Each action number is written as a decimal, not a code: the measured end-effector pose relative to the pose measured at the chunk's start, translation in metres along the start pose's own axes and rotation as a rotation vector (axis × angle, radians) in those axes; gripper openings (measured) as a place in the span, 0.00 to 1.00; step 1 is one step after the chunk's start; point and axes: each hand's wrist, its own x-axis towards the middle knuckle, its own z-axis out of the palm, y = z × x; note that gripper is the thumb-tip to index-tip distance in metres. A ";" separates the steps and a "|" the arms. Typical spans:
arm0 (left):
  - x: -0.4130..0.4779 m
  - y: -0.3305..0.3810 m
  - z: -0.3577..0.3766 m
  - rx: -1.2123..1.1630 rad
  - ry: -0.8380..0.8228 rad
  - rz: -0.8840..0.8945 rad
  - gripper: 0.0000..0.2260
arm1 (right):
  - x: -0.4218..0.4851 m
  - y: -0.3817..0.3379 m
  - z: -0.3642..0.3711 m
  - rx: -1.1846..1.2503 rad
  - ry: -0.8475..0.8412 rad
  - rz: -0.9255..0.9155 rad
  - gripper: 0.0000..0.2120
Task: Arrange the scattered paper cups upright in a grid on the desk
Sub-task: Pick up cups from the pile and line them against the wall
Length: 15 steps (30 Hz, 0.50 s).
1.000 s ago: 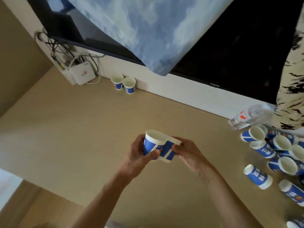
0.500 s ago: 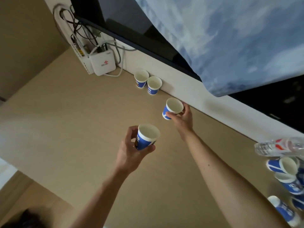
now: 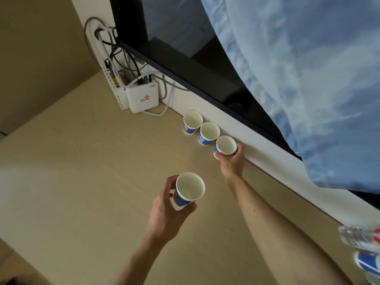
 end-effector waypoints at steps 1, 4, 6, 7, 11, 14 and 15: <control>0.002 0.000 0.000 0.001 -0.001 -0.002 0.29 | 0.002 0.000 0.001 0.005 0.005 0.000 0.28; 0.005 -0.002 0.000 0.005 -0.010 -0.008 0.28 | 0.006 0.001 0.004 0.000 0.023 0.002 0.27; 0.006 -0.003 0.001 0.009 -0.013 -0.008 0.28 | 0.009 0.002 0.007 -0.004 0.034 -0.003 0.28; 0.006 -0.004 0.001 0.011 -0.013 -0.010 0.28 | 0.010 0.002 0.008 -0.006 0.037 -0.007 0.28; 0.004 -0.005 0.002 0.017 -0.013 -0.013 0.29 | 0.013 0.004 0.009 -0.015 0.042 -0.010 0.30; 0.002 -0.007 0.002 0.016 -0.010 -0.016 0.29 | 0.015 0.006 0.007 -0.016 0.041 -0.006 0.30; 0.002 -0.007 0.001 0.019 -0.003 -0.010 0.29 | 0.015 0.007 0.005 -0.004 0.037 0.006 0.31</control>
